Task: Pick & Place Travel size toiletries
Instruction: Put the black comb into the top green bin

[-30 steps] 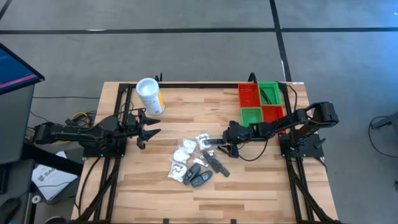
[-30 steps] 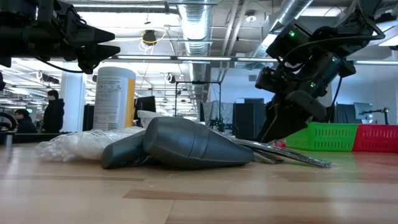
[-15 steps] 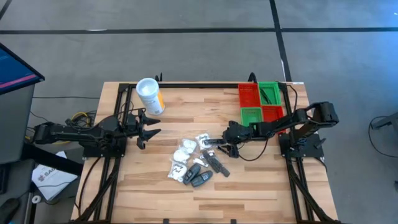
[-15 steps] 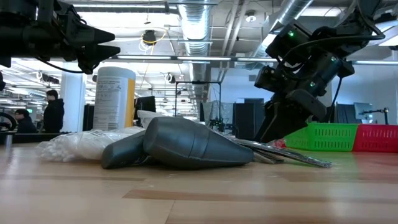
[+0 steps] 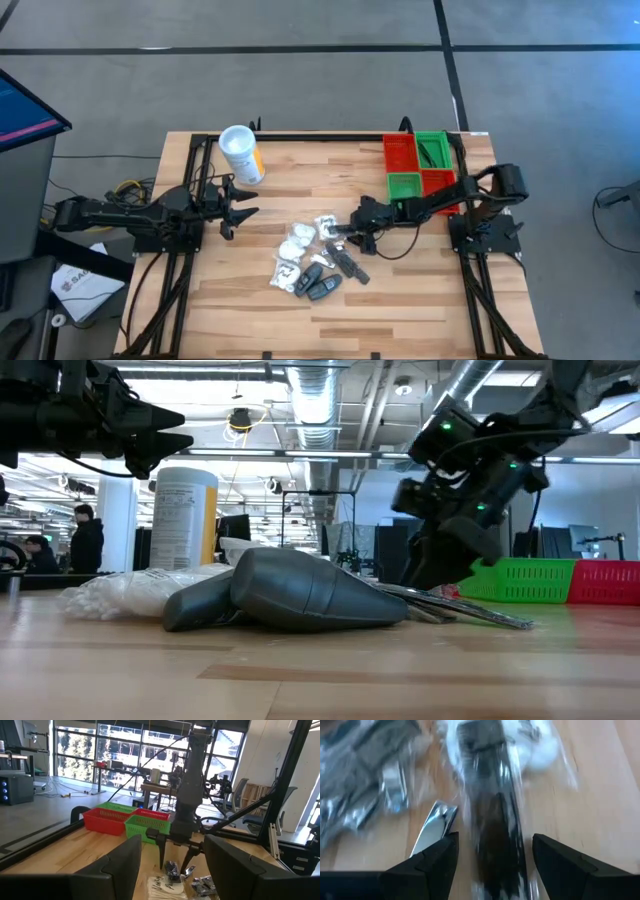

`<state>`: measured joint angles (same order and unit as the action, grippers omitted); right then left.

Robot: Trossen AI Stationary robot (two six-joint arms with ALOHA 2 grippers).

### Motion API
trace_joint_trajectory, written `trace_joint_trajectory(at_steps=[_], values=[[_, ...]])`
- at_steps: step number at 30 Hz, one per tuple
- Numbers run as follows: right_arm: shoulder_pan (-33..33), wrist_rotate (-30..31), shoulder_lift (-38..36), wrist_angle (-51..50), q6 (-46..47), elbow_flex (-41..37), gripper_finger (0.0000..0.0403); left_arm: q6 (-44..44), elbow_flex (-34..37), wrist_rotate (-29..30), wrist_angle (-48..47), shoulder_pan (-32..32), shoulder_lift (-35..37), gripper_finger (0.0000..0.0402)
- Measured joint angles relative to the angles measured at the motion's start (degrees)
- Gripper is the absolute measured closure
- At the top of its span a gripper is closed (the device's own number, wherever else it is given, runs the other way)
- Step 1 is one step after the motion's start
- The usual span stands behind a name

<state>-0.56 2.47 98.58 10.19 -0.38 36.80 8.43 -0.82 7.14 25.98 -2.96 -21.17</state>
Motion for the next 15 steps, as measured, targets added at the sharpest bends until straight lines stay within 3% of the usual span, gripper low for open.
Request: trace_joint_trajectory(at_steps=[9,15], values=[[-0.9,-0.6,1.6,-5.9,-1.3,4.9,0.0162,0.0,0.0,0.0,-0.1,0.0,-1.8,0.0192],[-1.0,-0.3,1.5,-6.3,-1.1,4.9,0.0186,0.0,0.0,0.0,0.1,0.0,-4.2,0.0192]])
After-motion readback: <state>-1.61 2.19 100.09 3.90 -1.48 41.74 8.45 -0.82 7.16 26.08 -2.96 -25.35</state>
